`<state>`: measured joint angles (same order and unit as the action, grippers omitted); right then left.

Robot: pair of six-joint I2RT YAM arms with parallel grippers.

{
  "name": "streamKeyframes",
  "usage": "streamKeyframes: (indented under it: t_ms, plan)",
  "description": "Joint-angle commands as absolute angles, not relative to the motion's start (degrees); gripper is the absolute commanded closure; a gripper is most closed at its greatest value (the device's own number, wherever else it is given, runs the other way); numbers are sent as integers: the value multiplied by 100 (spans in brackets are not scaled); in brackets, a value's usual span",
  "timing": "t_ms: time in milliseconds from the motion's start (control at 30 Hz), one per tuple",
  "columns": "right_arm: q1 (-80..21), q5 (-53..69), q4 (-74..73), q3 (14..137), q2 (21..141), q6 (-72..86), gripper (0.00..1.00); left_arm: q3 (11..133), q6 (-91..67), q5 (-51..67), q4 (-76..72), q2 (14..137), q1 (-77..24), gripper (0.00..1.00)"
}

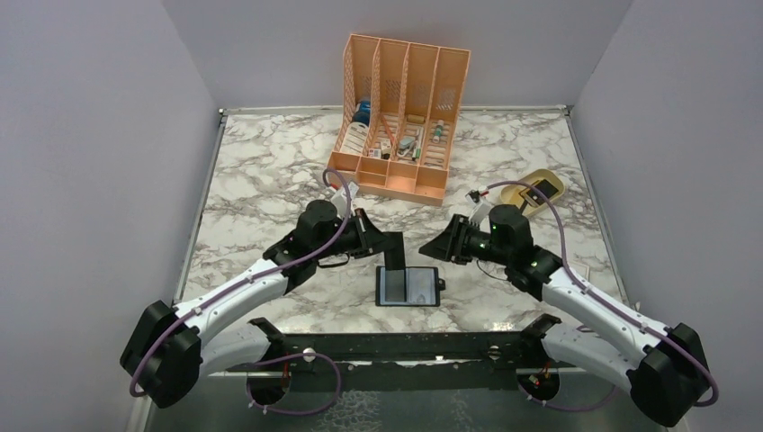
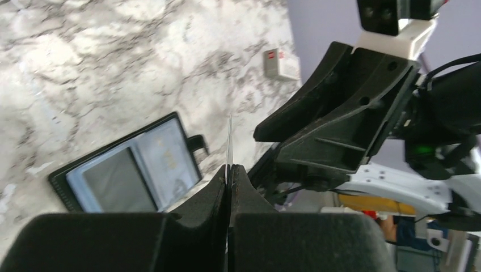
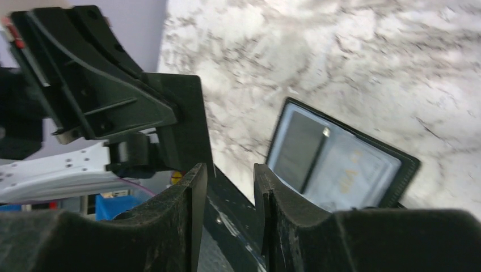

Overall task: Put the credit cards into the card holder
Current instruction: Pick up the credit card from the storage box, then insert the credit card into the card holder.

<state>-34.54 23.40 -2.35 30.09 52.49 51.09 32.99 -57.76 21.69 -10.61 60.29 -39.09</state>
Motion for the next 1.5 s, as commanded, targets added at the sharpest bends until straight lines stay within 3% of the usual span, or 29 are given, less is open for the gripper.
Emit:
streamKeyframes:
  t_ms: [0,400,1000,1467]
  plan:
    - [-3496,2063,-1069,3186,5638,4606,63,3480,-5110,2433,-486,6344,-3902,100]
    - [-4040,1612,-1370,3576,7328,4264,64,3494,-4915,3091,-797,7475,-3903,100]
    - [-4061,474,-2223,3969,8082,3565,71,3316,-4983,3247,-1632,8543,-3963,100]
    - [-4102,-105,-2583,3915,8024,3462,90,3321,-5189,3129,-1793,8840,-4051,100]
